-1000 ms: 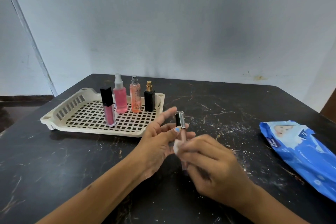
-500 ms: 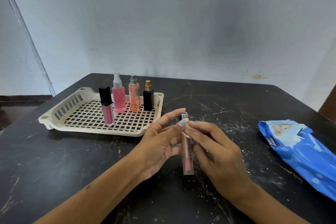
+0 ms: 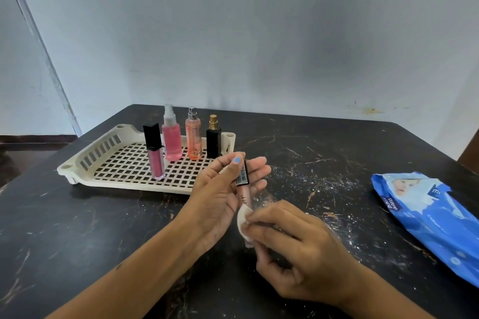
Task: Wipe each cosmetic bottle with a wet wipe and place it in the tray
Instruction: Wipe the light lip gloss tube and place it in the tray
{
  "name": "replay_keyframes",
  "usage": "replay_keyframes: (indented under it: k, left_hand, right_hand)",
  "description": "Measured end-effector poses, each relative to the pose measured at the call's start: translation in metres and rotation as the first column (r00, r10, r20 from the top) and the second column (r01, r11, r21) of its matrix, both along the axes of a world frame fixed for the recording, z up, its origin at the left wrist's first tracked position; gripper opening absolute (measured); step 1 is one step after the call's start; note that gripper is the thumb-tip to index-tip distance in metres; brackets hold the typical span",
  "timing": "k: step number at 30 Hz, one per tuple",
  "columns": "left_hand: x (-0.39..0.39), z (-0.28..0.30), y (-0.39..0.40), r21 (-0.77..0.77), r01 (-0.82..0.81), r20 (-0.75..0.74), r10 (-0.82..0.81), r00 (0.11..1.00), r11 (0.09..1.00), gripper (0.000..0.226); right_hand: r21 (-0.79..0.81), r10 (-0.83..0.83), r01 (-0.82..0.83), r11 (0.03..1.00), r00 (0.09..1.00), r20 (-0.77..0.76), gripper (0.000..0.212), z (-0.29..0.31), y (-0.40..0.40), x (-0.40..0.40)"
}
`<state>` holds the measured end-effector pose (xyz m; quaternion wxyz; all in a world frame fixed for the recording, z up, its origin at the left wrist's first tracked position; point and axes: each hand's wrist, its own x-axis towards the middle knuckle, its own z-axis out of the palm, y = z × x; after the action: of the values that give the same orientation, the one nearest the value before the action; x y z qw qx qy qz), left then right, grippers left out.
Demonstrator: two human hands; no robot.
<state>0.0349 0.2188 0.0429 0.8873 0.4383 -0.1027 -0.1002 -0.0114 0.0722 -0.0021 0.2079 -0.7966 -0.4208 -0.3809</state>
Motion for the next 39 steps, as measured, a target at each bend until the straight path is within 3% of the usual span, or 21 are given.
replay_keyframes:
  k: [7,12,15,19,24,29,35,39]
  left_hand:
    - [-0.001,-0.002,-0.002,-0.025,0.041,-0.056,-0.042,0.998,0.999,0.018]
    - [-0.003,-0.004,-0.003,-0.034,0.153,-0.106,-0.156,0.982,0.988,0.024]
    - [-0.003,-0.004,-0.003,-0.017,0.203,-0.087,-0.203,0.975,0.979,0.032]
    - [-0.004,-0.003,0.000,0.052,0.293,-0.065,-0.290,0.955,0.955,0.030]
    - [-0.006,-0.004,-0.002,0.077,0.348,-0.072,-0.343,0.937,0.934,0.029]
    - [-0.007,-0.002,-0.001,0.031,0.274,-0.060,-0.272,0.960,0.961,0.032]
    - [-0.001,0.006,0.004,0.002,0.090,-0.008,-0.090,0.996,0.996,0.026]
    - [0.002,0.012,0.010,0.038,-0.049,0.114,0.045,0.993,0.998,0.025]
  right_hand:
    - [-0.039,-0.058,0.056,0.998,0.996,-0.071,0.045,0.004,-0.004,-0.002]
    - [0.067,-0.044,0.055,0.996,0.987,-0.155,0.056,0.004,-0.008,-0.002]
    - [0.147,-0.002,0.030,0.989,0.982,-0.187,0.051,0.003,-0.009,-0.002]
    - [0.225,-0.106,0.117,0.967,0.993,-0.059,0.033,0.000,-0.004,0.007]
    - [0.286,-0.191,0.191,0.939,0.981,-0.030,0.034,-0.001,-0.009,0.013]
    - [0.216,-0.177,0.170,0.961,0.984,0.016,0.028,-0.002,-0.004,0.008]
    - [0.008,-0.070,0.069,0.998,0.987,0.145,0.020,-0.002,0.006,0.000]
    - [-0.067,-0.020,0.033,0.997,0.982,0.185,0.018,-0.003,0.008,0.000]
